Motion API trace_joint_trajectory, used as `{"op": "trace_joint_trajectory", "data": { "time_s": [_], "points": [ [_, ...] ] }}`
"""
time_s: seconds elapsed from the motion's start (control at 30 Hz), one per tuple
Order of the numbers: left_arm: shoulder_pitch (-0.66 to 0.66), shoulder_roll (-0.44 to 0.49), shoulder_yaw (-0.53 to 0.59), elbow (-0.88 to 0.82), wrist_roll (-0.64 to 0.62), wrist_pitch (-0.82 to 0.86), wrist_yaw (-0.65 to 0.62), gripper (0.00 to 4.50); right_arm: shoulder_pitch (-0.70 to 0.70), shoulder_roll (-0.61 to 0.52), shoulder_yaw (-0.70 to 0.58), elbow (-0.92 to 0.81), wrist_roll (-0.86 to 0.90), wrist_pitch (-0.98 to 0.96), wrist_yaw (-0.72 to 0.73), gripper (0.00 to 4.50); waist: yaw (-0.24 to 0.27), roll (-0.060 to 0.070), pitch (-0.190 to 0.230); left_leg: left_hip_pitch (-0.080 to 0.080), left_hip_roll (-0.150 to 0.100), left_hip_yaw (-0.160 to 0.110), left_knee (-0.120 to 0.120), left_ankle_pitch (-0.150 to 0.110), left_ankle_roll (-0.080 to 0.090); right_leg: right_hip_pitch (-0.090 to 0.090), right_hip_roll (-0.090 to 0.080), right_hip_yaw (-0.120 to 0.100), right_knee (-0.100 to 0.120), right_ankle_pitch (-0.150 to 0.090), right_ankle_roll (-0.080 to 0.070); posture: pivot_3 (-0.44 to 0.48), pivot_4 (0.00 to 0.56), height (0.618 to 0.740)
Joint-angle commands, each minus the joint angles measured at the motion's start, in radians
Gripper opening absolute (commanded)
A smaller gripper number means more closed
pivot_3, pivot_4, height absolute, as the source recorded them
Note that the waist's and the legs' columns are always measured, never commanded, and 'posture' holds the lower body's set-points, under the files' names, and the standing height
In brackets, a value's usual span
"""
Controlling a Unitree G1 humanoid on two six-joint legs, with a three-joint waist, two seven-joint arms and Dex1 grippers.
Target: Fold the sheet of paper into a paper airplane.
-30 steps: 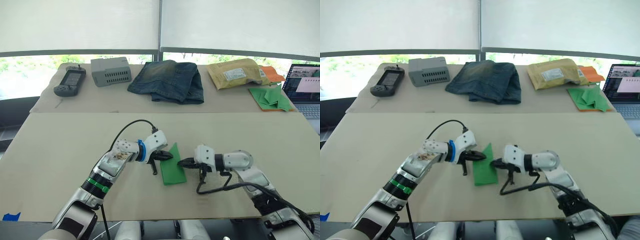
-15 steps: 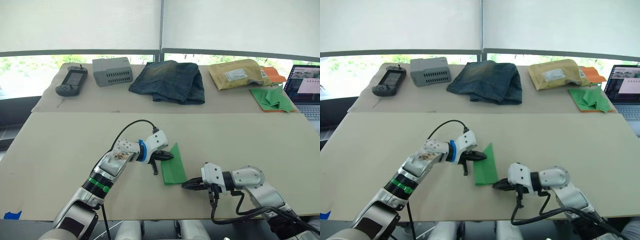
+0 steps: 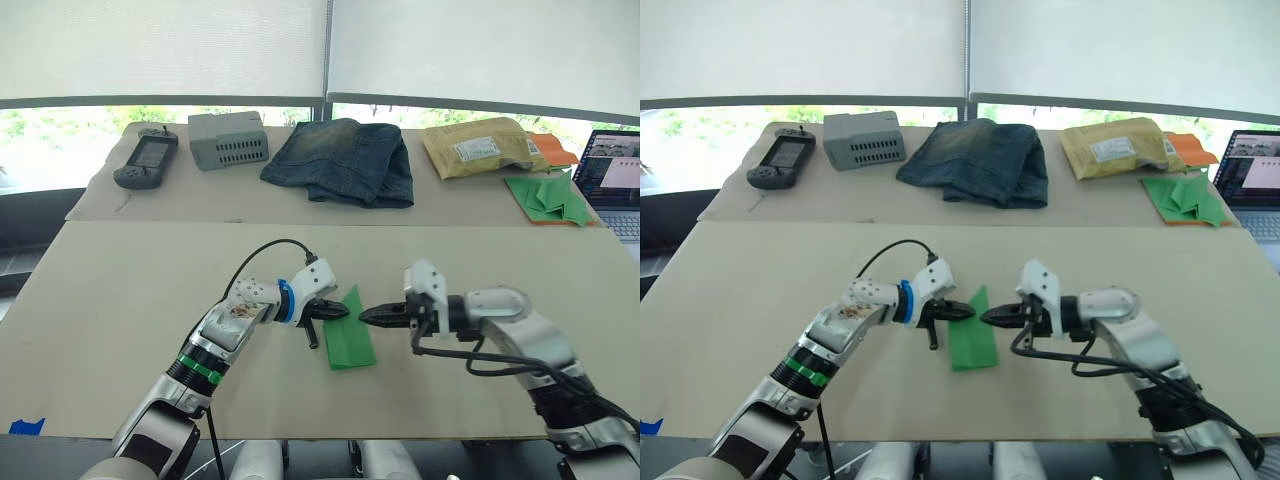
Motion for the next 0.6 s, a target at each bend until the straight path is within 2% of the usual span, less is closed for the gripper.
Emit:
{"op": "trace_joint_trajectory", "data": {
  "time_s": [0.03, 0.27, 0.6],
  "points": [
    [-0.01, 0.01, 0.015, -0.027, -0.003, 0.044, 0.017, 0.0, -0.015, 0.037, 0.016, 0.054, -0.051, -0.073, -0.027, 0.02, -0.001, 0.0, 0.0, 0.0, 0.0, 0.0, 0.0, 0.0, 0.0, 0.0, 0.0, 0.0, 0.0, 0.0, 0.0, 0.0, 0.15, 0.728],
    [-0.031, -0.026, 0.063, -0.037, -0.047, 0.095, 0.058, 0.0, 0.023, 0.065, 0.061, 0.112, -0.125, -0.135, -0.037, 0.02, -0.005, 0.0, 0.0, 0.002, 0.001, 0.0, 0.0, 0.0, 0.0, 0.001, 0.0, 0.0, 0.001, 0.0, 0.0, 0.0, 0.15, 0.728],
    [-0.21, -0.147, 0.078, 0.304, 0.003, -0.1, 0.079, 0.0, 0.074, 0.093, 0.074, 0.06, -0.137, -0.113, -0.073, 0.02, -0.009, 0.0, 0.0, 0.003, 0.0, 0.0, 0.0, 0.0, 0.0, 0.002, 0.001, 0.0, 0.001, 0.0, 0.0, 0.0, 0.15, 0.728]
  ]
}}
